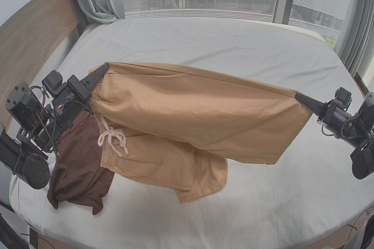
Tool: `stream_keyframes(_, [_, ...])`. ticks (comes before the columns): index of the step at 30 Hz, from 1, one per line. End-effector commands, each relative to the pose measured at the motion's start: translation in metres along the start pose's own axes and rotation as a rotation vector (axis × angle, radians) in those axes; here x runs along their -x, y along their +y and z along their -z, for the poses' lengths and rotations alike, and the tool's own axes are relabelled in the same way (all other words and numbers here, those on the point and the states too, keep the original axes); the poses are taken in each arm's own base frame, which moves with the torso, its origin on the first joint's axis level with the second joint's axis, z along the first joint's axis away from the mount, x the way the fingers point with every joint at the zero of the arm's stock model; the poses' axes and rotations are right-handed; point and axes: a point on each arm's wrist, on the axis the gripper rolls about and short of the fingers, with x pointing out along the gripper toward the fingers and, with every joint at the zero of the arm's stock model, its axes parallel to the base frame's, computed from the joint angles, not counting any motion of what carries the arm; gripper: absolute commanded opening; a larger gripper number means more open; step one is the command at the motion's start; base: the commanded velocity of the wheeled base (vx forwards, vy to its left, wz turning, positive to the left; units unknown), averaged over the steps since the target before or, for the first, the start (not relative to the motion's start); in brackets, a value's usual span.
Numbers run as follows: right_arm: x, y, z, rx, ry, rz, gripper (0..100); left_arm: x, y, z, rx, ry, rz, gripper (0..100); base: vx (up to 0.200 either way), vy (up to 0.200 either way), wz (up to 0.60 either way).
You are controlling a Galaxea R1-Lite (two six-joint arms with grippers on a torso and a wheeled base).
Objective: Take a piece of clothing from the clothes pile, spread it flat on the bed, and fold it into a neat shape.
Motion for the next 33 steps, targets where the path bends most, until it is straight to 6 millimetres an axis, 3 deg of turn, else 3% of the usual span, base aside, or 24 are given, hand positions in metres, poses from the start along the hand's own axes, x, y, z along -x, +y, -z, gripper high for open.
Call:
stream_keyframes(1, [-0.002,0.0,0.0,0.002,0.002,-0.006,0,0.0,0.0,0.0,-0.002,-0.003,0.001,0,0.0,0.0,0.0])
stream_keyframes(5, [-0.009,-0.002,-0.002,0.006,0.0,-0.018,0,0.002,0.0,0.001,0.001,-0.001,-0.01,0,0.0,0.0,0.0])
stream_keyframes(15, [-0.049,-0.032,0.001,0.002,0.014,-0.049,0,0.003,0.011,0.008,0.013,0.024,-0.049,0,0.0,0.0,0.0])
stream_keyframes(24, [-0.067,-0.061,0.006,-0.014,0.019,-0.039,0,-0.024,0.045,0.025,0.023,0.024,-0.107,0,0.0,0.0,0.0])
stream_keyframes(33, [-0.083,-0.088,0.013,-0.034,0.006,-0.016,0,-0.051,0.067,0.031,0.023,-0.013,-0.109,0,0.0,0.0,0.0])
